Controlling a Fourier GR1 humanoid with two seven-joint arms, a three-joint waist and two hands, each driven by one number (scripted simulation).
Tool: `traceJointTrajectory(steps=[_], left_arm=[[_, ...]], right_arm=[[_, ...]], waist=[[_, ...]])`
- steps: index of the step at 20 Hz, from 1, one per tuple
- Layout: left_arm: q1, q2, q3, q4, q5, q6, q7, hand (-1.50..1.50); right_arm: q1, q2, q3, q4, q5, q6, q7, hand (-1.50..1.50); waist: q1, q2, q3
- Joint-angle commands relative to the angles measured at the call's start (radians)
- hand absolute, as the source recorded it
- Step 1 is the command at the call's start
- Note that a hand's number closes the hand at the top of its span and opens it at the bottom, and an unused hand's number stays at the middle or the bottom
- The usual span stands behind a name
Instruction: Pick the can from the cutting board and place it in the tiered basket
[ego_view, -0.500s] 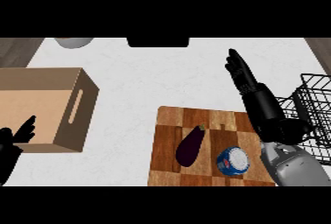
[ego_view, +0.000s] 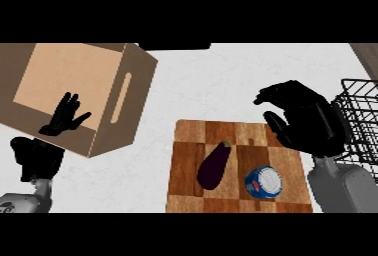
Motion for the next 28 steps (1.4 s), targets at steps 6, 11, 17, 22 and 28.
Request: traceJointTrajectory(steps=[6,11,17,22,28], left_arm=[[-0.042,-0.134,-0.097,-0.068,-0.07,0.094,-0.045,0.0],[-0.053,-0.143,-0.104,-0.045,-0.081,0.096,-0.045,0.0],[-0.081,-0.15,-0.101,-0.041,-0.103,0.126,-0.011,0.0],[-0.093,-0.167,-0.105,-0.036,-0.111,0.137,-0.012,0.0],[-0.05,-0.198,-0.123,-0.003,-0.122,0.128,-0.055,0.0]], right_arm=[[0.093,-0.133,-0.101,0.127,-0.52,0.636,0.078,-1.5],[0.039,-0.415,-0.244,0.163,-0.494,0.885,0.109,-1.5],[-0.041,-0.547,-0.344,-0.036,-0.178,1.049,0.079,-1.5],[-0.093,-0.577,-0.414,-0.204,0.034,1.086,0.063,-1.5],[0.011,-0.517,-0.365,-0.465,0.204,1.042,0.09,-1.5]], waist=[[0.008,-0.003,-0.006],[0.003,-0.004,-0.01],[-0.014,-0.021,-0.011],[-0.004,-0.017,-0.011],[0.002,-0.013,-0.013]])
